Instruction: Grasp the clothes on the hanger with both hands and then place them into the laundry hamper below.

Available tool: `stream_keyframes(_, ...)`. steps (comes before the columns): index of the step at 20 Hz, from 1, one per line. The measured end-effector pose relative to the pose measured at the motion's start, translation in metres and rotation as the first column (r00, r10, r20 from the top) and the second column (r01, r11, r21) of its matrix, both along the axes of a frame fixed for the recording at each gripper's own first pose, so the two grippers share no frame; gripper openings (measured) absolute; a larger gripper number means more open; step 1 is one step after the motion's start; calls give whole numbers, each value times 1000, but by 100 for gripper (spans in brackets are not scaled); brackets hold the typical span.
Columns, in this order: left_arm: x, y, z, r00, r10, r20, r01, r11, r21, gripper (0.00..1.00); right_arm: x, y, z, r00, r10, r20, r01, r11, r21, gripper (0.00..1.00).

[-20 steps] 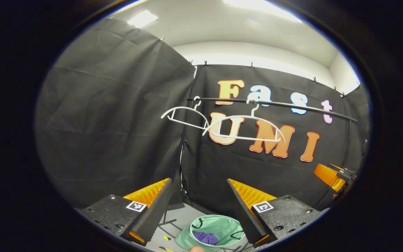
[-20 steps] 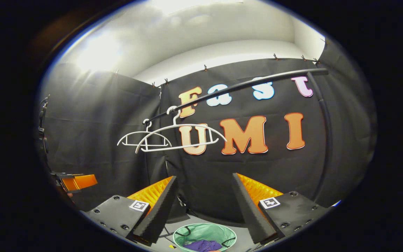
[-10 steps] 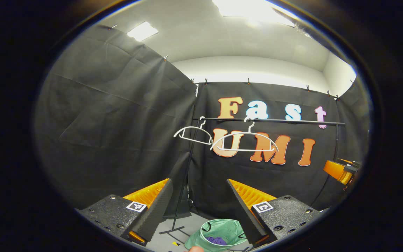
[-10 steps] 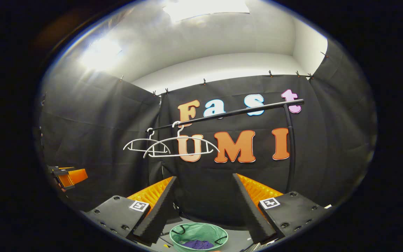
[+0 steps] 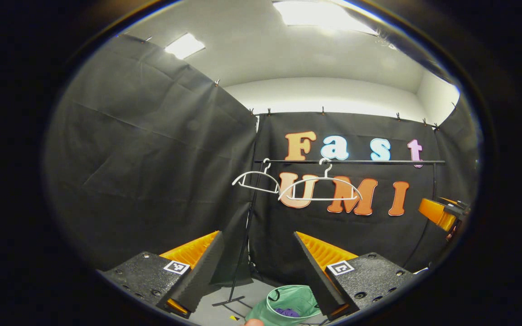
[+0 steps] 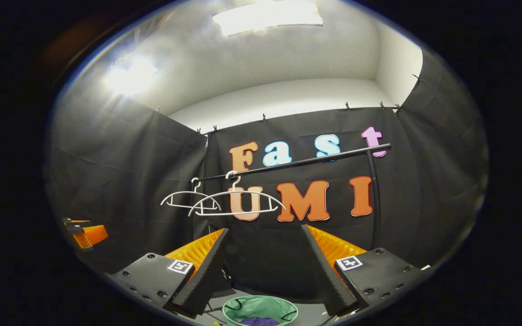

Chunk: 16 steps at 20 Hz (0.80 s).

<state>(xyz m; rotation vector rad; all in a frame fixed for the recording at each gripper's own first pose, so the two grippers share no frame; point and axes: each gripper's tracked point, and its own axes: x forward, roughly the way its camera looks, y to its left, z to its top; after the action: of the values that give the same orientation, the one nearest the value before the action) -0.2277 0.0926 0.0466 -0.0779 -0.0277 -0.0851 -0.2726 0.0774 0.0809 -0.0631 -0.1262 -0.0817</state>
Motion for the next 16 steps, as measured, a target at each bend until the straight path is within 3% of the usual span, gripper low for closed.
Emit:
stream_keyframes(1,0,0,0,1000,-1,-2,1,1000,-3,91,0,1,0,1000,0,-5,0,1000,2,93)
stream_keyframes(2,1,0,-1,1000,-2,-6,2,1000,-6,93,0,3,-2,1000,3,-11,-3,1000,6,99)
stream_keyframes(7,-3,8,-2,1000,5,-2,-5,1000,-9,92,-6,3,-5,999,-6,-31,7,1000,20,99)
stream_keyframes(8,-4,10,-3,1000,7,-1,-8,1000,-9,93,-8,2,-4,1000,-11,-26,12,1000,14,95)
stream_keyframes(10,-8,15,-3,1000,15,-3,-15,1000,-12,95,-6,0,1,1000,-25,-17,25,1000,-1,99)
stream_keyframes(11,-9,17,-2,1000,20,-4,-20,1000,-13,91,-7,2,1,1000,-21,-22,21,1000,-1,99)
stream_keyframes(16,-10,25,-1,999,33,-11,-33,999,-12,92,0,11,3,1000,3,-26,-3,1000,7,99)
